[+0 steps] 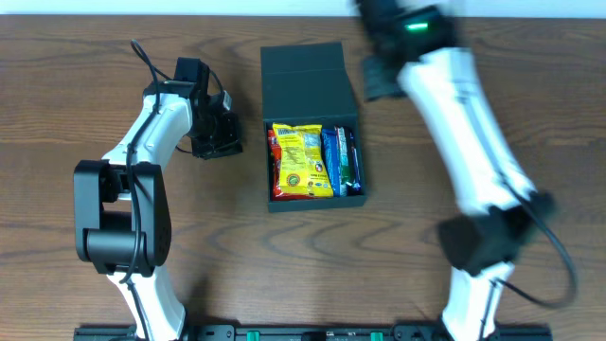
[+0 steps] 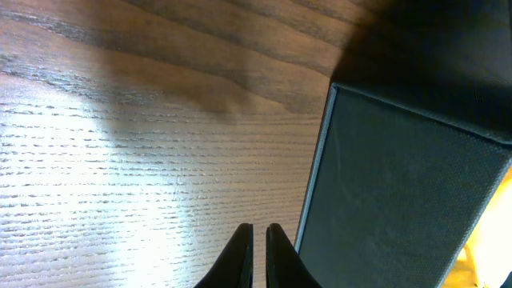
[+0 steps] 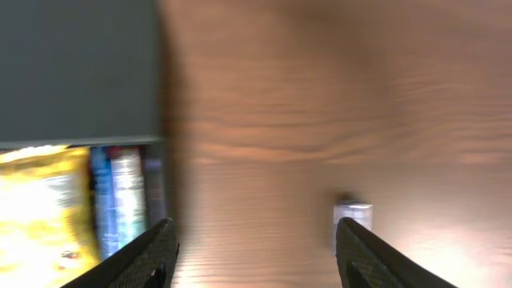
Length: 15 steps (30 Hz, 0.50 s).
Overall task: Pack container
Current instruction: 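Move the right gripper to the Eclipse mints tin and grasp it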
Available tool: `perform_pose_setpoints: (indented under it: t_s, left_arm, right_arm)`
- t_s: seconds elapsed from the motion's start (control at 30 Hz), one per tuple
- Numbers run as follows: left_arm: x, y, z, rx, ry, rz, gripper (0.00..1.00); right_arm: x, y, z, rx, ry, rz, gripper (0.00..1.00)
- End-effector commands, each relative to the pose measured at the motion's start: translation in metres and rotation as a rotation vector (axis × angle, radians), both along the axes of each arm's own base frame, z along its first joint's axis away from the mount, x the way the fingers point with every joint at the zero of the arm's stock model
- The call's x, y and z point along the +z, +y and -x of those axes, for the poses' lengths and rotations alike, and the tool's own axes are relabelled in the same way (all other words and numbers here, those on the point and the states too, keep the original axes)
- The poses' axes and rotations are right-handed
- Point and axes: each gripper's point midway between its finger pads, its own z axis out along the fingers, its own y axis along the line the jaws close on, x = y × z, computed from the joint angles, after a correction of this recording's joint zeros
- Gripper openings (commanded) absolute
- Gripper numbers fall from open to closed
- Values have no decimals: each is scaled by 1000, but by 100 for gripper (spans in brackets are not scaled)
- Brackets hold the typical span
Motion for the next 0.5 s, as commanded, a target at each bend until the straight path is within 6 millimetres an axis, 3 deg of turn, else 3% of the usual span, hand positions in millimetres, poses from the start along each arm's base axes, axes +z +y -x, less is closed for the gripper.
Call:
perform_pose_setpoints:
  t_s: [0.0, 0.1, 0.13, 0.27, 0.33, 0.47]
  left_arm:
    - [11, 1, -6, -14, -39, -5, 8]
    - [11, 1, -6, -14, -39, -5, 8]
    - [11, 1, -6, -14, -39, -5, 8]
    - [11, 1, -7, -15, -43, -5, 8]
    - [11, 1, -8, -20, -50, -6, 8]
    - [11, 1, -8, -20, -52, -5, 8]
  right_arm:
    - [26, -64, 12, 10, -3, 1, 64]
    - [17, -101, 33, -51, 53, -31, 65]
    - [3, -119, 45, -96, 89, -33, 65]
    - [-57, -155, 79, -155, 118, -63, 69]
    - [-88, -164, 96, -157, 131, -78, 71]
    - [-124, -163, 114, -128, 180, -68, 76]
